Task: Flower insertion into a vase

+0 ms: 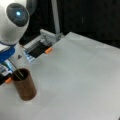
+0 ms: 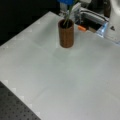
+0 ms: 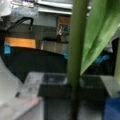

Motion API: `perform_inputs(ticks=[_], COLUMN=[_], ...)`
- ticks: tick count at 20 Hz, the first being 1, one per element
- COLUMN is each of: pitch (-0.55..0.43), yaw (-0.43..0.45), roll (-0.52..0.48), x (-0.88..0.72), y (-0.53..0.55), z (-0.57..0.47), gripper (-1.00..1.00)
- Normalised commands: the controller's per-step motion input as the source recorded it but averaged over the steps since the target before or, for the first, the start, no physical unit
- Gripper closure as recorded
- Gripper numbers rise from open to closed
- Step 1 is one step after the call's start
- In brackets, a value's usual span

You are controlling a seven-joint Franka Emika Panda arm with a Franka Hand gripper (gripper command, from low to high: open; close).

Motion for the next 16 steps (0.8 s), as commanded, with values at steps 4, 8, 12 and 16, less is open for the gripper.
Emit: perform_inputs(ticks=[4,8,12,16], pitch=[0.084,0.046,-0.014,-0.036], yaw=[-0.081,-0.089,-0.089,-0.102], roll=[-0.04,-0.039,-0.052,-0.031], x=[0.26,0.27,0.27,0.24], y=[-0.12,-0.08,-0.04,0.0], z=[-0.16,-0.19,-0.21,-0.18], gripper=[1.0,1.0,1.0,1.0])
